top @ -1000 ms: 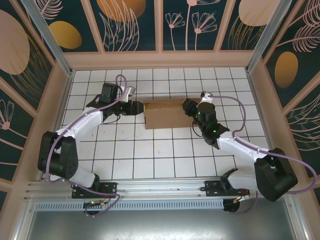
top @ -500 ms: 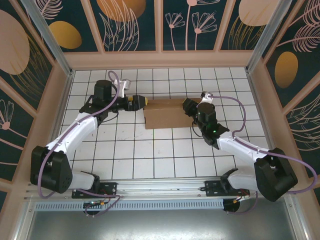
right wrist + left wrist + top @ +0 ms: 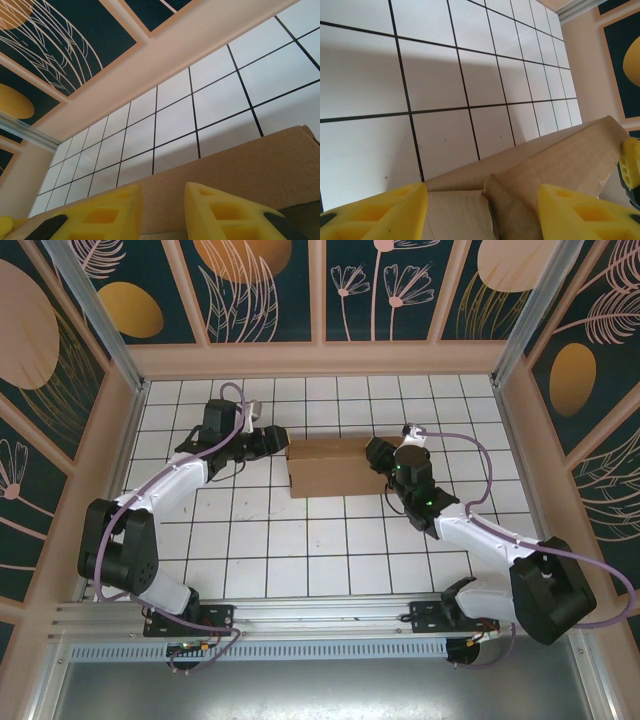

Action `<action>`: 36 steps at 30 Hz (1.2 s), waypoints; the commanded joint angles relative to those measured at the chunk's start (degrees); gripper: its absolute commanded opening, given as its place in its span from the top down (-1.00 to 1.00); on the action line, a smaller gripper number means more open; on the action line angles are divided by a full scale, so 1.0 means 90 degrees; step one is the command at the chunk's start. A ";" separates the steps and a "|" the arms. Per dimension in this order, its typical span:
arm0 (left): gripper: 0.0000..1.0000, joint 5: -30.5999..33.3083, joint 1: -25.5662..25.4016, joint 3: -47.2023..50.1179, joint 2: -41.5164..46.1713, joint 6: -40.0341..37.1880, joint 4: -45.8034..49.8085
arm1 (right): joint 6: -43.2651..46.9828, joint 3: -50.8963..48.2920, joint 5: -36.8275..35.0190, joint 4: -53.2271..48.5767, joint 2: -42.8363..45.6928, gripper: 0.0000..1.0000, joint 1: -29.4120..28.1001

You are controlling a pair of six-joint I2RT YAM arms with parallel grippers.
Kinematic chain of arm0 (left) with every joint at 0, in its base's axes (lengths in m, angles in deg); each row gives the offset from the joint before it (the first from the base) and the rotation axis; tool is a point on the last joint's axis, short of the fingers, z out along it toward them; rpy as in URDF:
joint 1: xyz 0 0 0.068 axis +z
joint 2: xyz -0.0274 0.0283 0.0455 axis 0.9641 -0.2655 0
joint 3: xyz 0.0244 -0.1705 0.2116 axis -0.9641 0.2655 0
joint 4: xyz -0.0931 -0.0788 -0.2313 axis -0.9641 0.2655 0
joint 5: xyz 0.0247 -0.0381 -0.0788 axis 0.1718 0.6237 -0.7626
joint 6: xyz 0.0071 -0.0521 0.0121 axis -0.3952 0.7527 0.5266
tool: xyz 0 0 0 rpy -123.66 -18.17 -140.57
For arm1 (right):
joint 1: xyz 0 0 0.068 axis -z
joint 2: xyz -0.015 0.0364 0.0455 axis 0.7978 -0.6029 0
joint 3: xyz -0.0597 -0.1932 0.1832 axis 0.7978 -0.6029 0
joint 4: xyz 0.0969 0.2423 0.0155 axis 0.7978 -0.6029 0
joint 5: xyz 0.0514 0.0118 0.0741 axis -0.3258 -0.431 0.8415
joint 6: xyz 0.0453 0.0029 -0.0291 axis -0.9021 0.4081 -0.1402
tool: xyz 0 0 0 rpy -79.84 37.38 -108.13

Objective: Fold the paper box

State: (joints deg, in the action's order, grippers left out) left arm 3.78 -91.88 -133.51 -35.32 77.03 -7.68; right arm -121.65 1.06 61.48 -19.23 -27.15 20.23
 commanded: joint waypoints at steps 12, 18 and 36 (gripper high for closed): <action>0.23 0.0112 -0.0014 0.0880 0.0179 -0.0401 0.0331 | -0.0139 -0.0410 -0.0193 -0.1872 -0.0373 0.40 0.0019; 0.23 0.0293 -0.0024 0.0997 0.0021 -0.0431 0.0317 | -0.0087 -0.0404 -0.0135 -0.1857 -0.0395 0.40 0.0019; -0.41 -0.0101 -0.0200 0.0722 -0.0200 -0.0041 -0.0254 | -0.0055 -0.0281 -0.0125 -0.1943 -0.0380 0.40 0.0007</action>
State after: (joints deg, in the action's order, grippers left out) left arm 3.83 -93.39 -130.53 -35.10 76.09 -9.69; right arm -121.63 1.74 61.51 -20.52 -27.24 20.19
